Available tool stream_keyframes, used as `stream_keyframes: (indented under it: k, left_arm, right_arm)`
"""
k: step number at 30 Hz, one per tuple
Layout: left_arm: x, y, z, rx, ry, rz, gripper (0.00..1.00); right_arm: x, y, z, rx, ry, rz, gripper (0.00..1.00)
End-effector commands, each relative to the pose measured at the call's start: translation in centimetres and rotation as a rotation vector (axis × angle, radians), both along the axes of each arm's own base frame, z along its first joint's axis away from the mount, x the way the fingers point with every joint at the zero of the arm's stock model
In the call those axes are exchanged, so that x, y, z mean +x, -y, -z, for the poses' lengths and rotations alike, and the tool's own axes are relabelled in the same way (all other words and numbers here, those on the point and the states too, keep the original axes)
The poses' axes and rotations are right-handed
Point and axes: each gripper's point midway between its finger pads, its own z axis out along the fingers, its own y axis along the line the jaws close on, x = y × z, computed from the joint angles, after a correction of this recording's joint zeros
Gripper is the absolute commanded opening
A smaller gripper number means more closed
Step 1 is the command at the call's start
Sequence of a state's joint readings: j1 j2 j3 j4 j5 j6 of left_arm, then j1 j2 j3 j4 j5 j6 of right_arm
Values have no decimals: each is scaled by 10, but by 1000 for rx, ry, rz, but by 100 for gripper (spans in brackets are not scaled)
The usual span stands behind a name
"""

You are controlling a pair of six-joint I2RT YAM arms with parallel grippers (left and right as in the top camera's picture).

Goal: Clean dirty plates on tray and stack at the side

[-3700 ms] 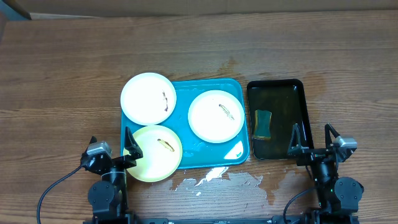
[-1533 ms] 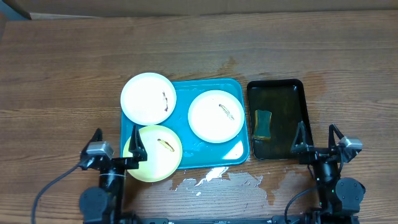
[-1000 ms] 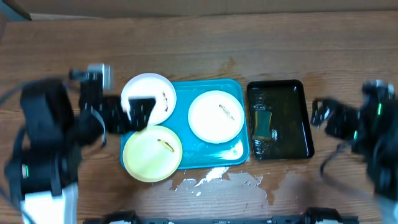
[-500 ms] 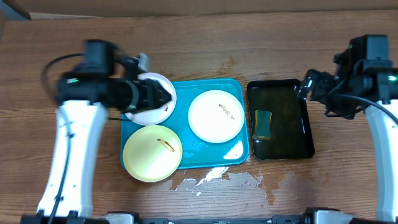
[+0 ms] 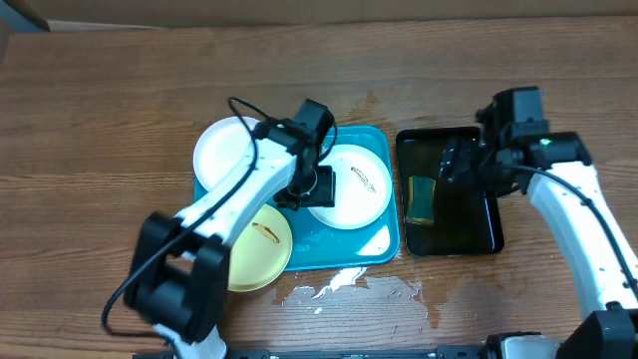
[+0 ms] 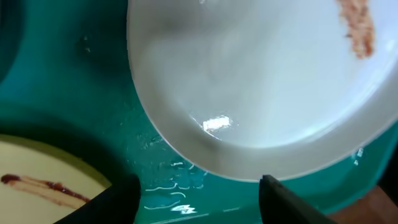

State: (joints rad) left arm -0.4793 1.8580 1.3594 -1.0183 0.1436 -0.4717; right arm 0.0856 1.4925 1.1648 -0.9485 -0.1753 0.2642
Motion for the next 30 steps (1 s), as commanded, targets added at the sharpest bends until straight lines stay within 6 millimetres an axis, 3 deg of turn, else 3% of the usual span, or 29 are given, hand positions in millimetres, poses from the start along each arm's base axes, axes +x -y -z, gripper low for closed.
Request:
stream_keyframes:
  k: [1, 7, 16, 22, 30]
  left_arm:
    - [-5, -8, 29, 77, -62, -25, 63]
    - [-9, -10, 49, 106, -113, -24, 62]
    - [0, -12, 52, 123, -72, -25, 55]
    - [6, -9, 53, 108, -49, -26, 43]
    - [8, -8, 53, 105, -43, -26, 46]
  right_arm:
    - [0, -7, 11, -16, 22, -25, 77]
    - [3, -8, 29, -21, 51, -30, 77]
    - [8, -2, 55, -51, 109, -14, 76]
    - [16, -3, 61, -50, 170, -18, 75]
    - [5, -12, 79, -11, 115, -46, 74]
